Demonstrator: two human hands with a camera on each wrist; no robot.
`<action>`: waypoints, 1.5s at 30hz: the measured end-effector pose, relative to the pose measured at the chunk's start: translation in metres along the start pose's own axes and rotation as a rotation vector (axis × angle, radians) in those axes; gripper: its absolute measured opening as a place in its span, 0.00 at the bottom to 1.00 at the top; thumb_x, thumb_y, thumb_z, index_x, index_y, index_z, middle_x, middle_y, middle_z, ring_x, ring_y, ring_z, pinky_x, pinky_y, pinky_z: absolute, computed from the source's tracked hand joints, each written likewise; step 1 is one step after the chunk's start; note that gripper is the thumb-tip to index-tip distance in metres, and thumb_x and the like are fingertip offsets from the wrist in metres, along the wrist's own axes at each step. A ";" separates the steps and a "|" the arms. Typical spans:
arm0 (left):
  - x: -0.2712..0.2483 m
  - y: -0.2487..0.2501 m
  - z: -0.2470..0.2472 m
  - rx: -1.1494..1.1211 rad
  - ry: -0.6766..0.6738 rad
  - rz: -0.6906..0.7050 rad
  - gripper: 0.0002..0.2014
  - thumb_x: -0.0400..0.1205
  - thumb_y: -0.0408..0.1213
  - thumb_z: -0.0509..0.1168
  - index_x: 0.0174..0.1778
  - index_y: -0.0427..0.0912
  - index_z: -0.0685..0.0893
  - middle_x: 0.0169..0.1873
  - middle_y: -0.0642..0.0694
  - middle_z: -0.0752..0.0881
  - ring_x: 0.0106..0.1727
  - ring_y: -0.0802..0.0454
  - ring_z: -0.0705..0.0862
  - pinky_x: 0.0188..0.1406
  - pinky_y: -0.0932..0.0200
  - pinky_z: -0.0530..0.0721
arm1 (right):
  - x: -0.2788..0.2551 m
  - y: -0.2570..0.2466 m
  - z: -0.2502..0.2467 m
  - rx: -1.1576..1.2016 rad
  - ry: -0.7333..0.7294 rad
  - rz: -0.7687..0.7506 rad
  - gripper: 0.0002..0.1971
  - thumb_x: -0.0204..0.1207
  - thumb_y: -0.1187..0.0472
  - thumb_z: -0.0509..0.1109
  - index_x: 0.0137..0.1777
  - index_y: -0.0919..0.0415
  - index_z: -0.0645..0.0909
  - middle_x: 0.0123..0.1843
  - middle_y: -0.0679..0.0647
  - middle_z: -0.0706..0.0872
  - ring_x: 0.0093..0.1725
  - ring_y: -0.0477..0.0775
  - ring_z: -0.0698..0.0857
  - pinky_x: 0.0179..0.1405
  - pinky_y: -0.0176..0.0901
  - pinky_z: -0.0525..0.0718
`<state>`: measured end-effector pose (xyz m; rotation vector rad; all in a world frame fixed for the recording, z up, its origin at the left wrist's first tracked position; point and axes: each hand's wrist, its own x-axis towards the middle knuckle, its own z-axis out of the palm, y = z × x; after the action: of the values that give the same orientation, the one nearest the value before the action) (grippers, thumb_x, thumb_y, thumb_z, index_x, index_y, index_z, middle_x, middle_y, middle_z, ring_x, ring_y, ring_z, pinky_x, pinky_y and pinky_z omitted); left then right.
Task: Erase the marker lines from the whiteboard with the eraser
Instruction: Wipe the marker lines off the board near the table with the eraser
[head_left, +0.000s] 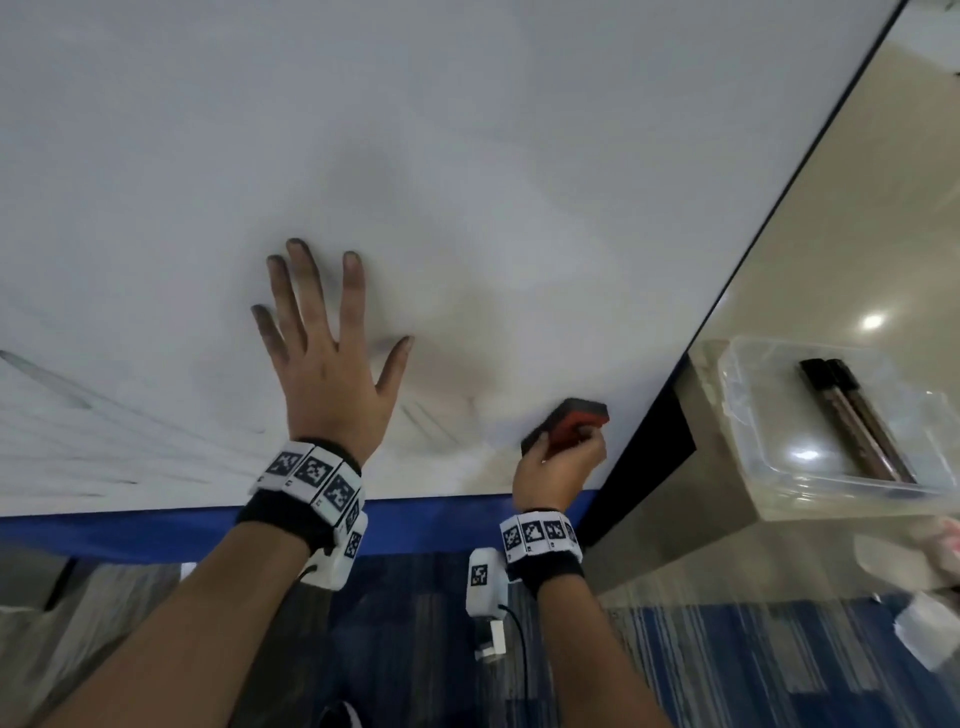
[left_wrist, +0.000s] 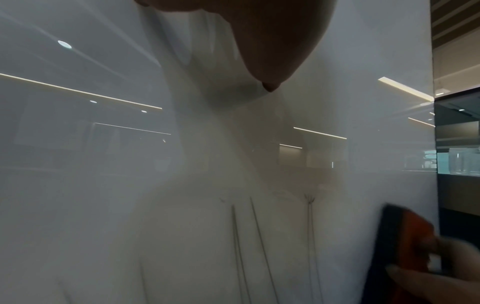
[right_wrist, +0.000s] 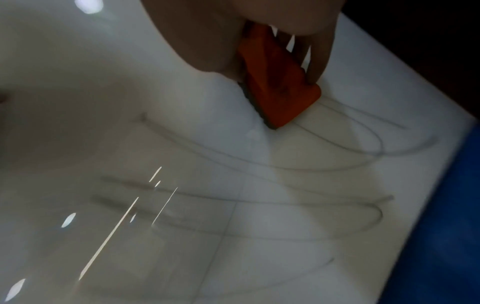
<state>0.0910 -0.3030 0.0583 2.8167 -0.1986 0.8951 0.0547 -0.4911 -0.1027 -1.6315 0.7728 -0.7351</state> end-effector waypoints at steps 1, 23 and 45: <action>0.000 -0.001 0.000 0.005 -0.006 0.005 0.43 0.87 0.62 0.59 0.90 0.48 0.43 0.87 0.29 0.45 0.89 0.29 0.44 0.84 0.25 0.53 | 0.003 0.004 0.001 0.031 0.022 0.054 0.23 0.77 0.77 0.70 0.71 0.74 0.69 0.69 0.70 0.73 0.65 0.67 0.79 0.61 0.27 0.70; -0.014 -0.020 0.034 0.036 0.082 0.113 0.37 0.89 0.60 0.59 0.88 0.43 0.58 0.83 0.22 0.58 0.85 0.23 0.55 0.83 0.22 0.54 | 0.037 0.156 -0.001 -0.075 -0.270 0.810 0.33 0.82 0.41 0.69 0.83 0.55 0.72 0.84 0.62 0.70 0.80 0.67 0.73 0.80 0.51 0.72; -0.022 -0.033 0.049 -0.004 0.095 0.187 0.35 0.88 0.58 0.62 0.85 0.49 0.56 0.82 0.33 0.51 0.85 0.31 0.51 0.83 0.24 0.53 | -0.008 0.121 0.043 0.043 -0.139 0.767 0.37 0.79 0.78 0.70 0.83 0.73 0.55 0.80 0.69 0.70 0.74 0.68 0.77 0.76 0.51 0.75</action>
<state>0.1067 -0.2798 0.0023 2.7786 -0.4554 1.0623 0.0720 -0.4790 -0.2299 -1.1870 1.1652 -0.0870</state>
